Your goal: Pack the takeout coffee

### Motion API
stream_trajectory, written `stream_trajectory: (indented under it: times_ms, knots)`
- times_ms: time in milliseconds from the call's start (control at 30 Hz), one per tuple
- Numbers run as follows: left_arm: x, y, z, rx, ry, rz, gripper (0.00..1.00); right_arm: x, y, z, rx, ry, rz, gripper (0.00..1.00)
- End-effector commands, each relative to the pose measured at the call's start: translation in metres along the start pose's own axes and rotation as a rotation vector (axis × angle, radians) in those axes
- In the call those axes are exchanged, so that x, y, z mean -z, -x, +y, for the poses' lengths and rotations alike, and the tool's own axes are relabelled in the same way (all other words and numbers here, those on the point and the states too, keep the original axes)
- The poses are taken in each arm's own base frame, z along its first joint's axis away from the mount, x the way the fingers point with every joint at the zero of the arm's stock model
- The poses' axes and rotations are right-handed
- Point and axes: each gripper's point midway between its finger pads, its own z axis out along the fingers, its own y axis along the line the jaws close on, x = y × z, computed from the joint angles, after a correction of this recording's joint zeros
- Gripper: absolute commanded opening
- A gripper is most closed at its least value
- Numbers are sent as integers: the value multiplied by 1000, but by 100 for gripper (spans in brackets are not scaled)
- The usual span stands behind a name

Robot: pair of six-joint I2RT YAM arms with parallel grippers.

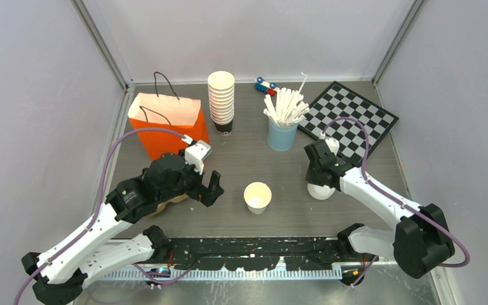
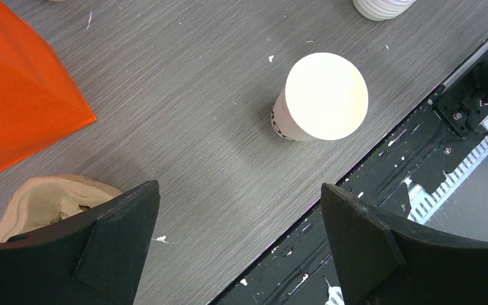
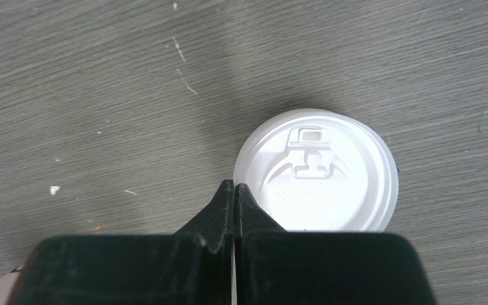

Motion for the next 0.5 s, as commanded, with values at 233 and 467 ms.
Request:
stream_trajectory:
  times_ms: [233,467]
  knots:
    - [-1,6,-4,-8,-20,-24,100,35,30,11,-47,102,-116,0]
    - [-2,6,-5,-7,-28,-19,100,19,18,6,-43,32,-49,22]
